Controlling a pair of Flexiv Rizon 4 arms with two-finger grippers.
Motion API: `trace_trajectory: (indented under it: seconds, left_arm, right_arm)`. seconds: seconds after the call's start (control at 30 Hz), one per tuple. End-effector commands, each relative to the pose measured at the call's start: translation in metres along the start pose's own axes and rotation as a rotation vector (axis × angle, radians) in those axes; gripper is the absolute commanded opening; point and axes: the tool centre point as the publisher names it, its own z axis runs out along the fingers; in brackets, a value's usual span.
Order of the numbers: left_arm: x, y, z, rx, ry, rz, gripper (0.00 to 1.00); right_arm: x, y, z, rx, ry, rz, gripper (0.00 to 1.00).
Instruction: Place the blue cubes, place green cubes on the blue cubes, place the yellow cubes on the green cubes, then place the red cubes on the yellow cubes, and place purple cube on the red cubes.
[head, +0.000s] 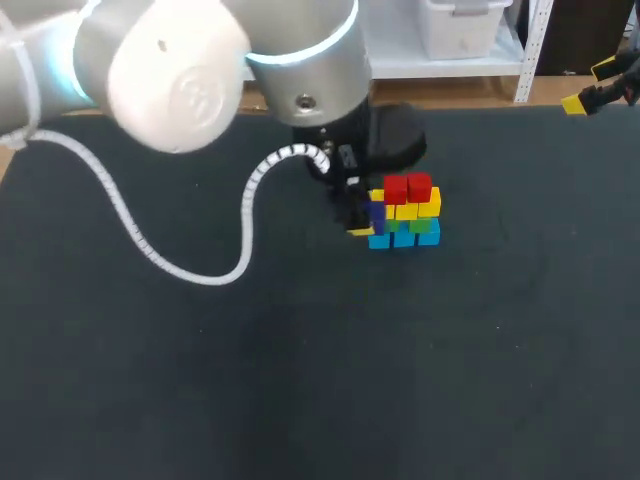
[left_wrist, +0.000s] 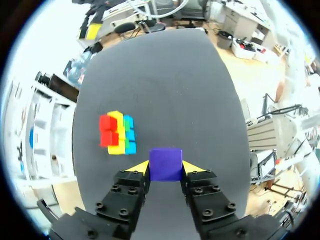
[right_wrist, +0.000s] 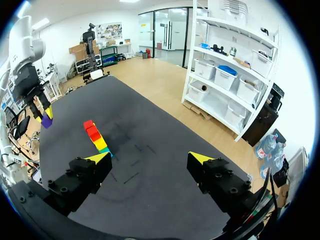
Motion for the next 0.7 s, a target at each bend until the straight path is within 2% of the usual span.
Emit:
trace_trajectory:
  seconds: [0.03,0.2,0.33,0.7]
  left_arm:
    - [-0.026,0.042,0.021,0.1,0.034,0.017,0.0]
    - [-0.034,0.067,0.028,0.117,0.053,0.032,0.0]
    - [-0.04,0.077,0.029,0.128,0.054,0.04,0.0]
    - [-0.045,0.081,0.031,0.129,0.045,0.024,0.0]
  right_arm:
    - [0.0,-0.001,0.001,-0.005,-0.003,-0.001,1.0]
    - [0.0,-0.001,0.001,-0.005,-0.003,-0.001,1.0]
    - [0.0,-0.001,0.001,-0.005,-0.003,-0.001,1.0]
    - [0.0,-0.001,0.001,-0.005,-0.003,-0.001,1.0]
